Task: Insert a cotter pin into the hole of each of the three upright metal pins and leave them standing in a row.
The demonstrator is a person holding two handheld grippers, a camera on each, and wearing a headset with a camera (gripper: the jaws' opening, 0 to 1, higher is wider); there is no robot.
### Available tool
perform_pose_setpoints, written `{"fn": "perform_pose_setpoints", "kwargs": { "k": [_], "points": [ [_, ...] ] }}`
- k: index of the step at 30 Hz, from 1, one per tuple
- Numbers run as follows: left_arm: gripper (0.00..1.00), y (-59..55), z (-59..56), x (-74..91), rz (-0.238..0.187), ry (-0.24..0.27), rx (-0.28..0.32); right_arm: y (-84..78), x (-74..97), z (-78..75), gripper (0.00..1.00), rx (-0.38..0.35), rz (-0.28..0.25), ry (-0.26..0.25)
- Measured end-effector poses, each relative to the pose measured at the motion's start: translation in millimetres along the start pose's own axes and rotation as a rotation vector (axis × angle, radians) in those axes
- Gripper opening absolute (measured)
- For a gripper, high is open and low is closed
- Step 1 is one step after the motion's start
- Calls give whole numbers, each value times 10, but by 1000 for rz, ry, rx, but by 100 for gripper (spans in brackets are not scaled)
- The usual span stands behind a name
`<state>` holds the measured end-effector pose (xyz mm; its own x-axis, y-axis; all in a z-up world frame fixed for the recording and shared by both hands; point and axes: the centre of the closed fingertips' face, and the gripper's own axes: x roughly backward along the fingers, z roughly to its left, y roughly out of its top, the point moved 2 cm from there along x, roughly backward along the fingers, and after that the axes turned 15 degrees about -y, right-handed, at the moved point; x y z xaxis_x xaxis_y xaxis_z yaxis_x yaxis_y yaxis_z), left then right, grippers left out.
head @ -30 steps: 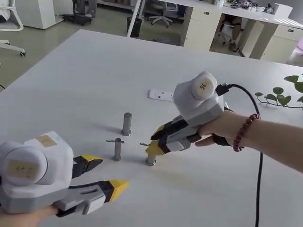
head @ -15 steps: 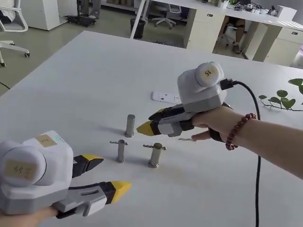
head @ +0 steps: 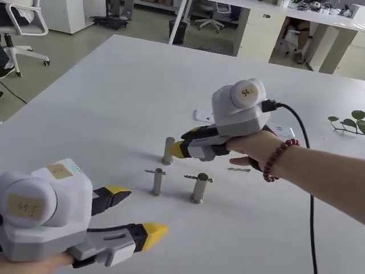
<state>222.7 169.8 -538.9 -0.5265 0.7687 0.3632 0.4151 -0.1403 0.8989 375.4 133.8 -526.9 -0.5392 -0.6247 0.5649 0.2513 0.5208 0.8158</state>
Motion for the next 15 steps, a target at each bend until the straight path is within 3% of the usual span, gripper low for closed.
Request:
{"fn": "perform_pose_setpoints", "kwargs": {
  "k": [15],
  "points": [
    [54, 28, 8, 0, -31, -2, 24, -18, -322, -168, 24, 12, 14, -23]
  ]
}}
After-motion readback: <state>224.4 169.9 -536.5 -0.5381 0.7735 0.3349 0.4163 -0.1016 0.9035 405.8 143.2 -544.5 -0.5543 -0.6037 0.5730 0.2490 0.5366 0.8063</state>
